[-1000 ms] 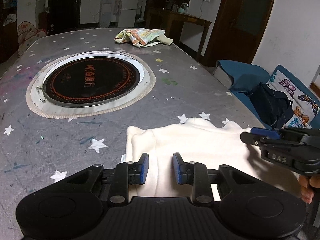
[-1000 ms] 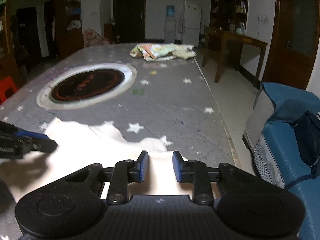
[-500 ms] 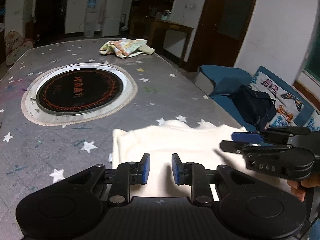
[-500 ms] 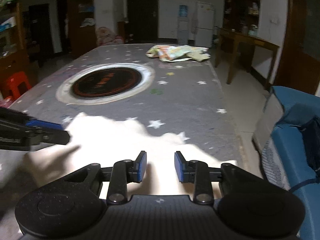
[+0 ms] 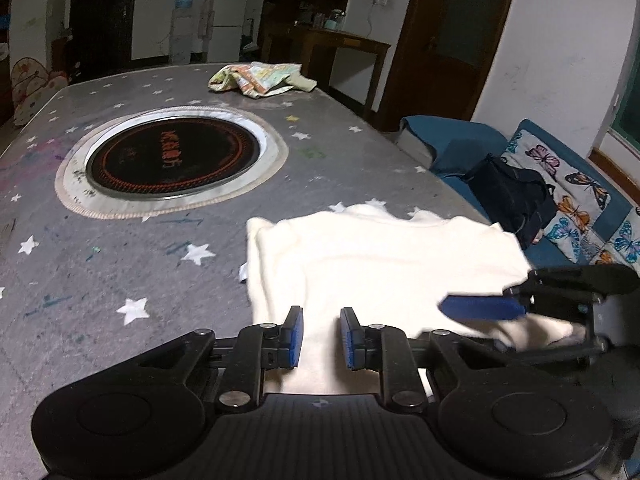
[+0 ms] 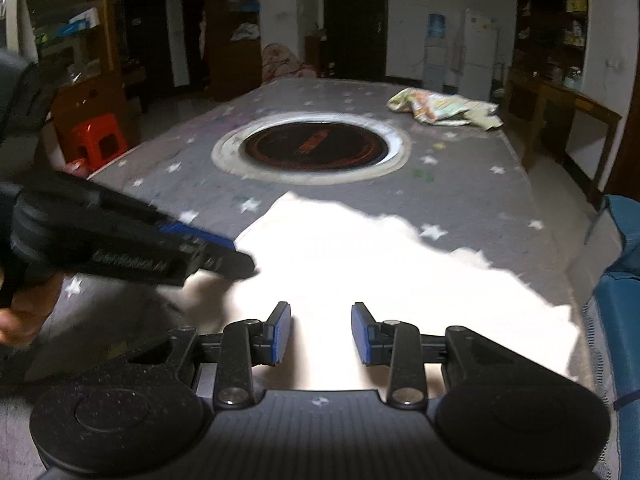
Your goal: Fold clothes
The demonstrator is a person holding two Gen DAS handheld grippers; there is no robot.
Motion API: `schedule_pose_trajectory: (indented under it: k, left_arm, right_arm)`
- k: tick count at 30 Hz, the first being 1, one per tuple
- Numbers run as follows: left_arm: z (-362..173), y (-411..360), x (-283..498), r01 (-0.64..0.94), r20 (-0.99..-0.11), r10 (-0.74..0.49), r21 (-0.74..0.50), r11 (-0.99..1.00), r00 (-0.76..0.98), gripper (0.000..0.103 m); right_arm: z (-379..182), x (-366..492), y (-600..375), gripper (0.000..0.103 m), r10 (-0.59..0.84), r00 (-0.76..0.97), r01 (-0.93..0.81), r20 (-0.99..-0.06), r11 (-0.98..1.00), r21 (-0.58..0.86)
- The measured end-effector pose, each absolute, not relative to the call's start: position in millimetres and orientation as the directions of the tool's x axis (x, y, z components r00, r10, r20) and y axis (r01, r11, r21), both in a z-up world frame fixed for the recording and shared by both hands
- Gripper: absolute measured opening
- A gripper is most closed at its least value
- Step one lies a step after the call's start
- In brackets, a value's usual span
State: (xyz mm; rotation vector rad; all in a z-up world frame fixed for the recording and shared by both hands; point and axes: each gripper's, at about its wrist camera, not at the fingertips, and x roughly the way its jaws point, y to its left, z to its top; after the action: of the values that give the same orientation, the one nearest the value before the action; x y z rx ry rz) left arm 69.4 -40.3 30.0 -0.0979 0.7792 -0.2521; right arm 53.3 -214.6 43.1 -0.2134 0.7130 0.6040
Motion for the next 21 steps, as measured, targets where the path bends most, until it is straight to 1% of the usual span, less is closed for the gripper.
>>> schedule_pose_trajectory:
  k: [4, 8, 11, 15, 21]
  left_arm:
    - [26, -36, 70, 0.177, -0.690, -0.251, -0.179, 0.968, 0.678, 0.022]
    - [25, -37, 69, 0.176, -0.690, -0.249, -0.176, 0.969, 0.680, 0.023]
    - [24, -39, 70, 0.177, -0.691, -0.243, -0.167, 0.970, 0.681, 0.023]
    - [26, -39, 71, 0.173, -0.694, -0.239, -0.165, 0.971, 0.679, 0.023]
    - [28, -43, 69, 0.174, -0.692, -0.228, -0.148, 0.974, 0.685, 0.023]
  right_arm:
    - [38, 44, -209, 0.033, 0.430, 0.603, -0.605, -0.672, 0.796, -0.033]
    - [45, 36, -211, 0.034, 0.440, 0.605, -0.614, -0.663, 0.789, -0.037]
    - [40, 30, -213, 0.035, 0.439, 0.588, -0.621, -0.679, 0.783, -0.031]
    - [41, 23, -218, 0.035, 0.442, 0.592, -0.624, -0.674, 0.781, -0.037]
    - [55, 18, -248, 0.038, 0.411, 0.641, -0.561, -0.649, 0.828, -0.030]
